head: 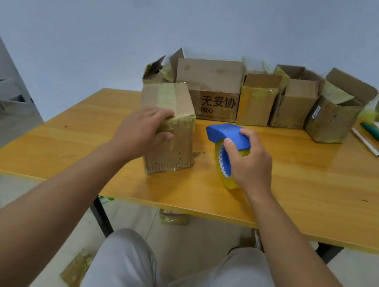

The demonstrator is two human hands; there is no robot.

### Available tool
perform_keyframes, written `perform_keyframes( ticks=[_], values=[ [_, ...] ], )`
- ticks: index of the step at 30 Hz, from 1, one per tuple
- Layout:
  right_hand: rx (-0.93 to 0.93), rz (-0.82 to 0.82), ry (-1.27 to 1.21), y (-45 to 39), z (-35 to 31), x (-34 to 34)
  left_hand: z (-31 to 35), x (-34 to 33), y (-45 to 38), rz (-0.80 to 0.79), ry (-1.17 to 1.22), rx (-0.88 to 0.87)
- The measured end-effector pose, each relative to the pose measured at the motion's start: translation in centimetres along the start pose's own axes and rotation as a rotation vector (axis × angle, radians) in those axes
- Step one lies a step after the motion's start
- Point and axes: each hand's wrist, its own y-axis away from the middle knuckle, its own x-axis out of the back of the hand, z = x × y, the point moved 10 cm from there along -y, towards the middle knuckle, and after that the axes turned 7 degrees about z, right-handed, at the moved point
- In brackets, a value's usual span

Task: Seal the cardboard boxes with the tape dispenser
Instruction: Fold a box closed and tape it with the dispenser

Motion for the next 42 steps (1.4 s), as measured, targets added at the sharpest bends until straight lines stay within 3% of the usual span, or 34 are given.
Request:
perform_keyframes(
  ticks=[5, 12, 17, 26, 31, 42],
  values=[
    [0.026, 0.083, 0.020, 0.8, -0.3, 0.4, 0.1, 0.3, -0.3, 0.088, 0.050, 0.004],
    [0.016, 0.135, 0.042, 1.3, -0.3, 0.5, 0.7, -0.8, 0.2, 0.021, -0.130, -0.153],
    [0.004, 0.156, 0.061, 1.6, -0.6, 0.6, 0.0, -0.9, 0.6, 0.067, -0.236, -0.053],
    [-0.030, 0.143, 0.111, 1.2, -0.8, 0.4, -1.3, -0.3, 0.5, 0.062, -0.080, 0.023],
    [-0.026, 0.138, 0.117, 1.2, -0.8, 0.2, -1.9, -0.8, 0.9, -0.064, -0.060, -0.082],
    [-0.008, 0.136, 0.112, 1.4, -0.8, 0.3, -2.0, 0.5, 0.6, 0.073, 0.149, 0.002]
  ],
)
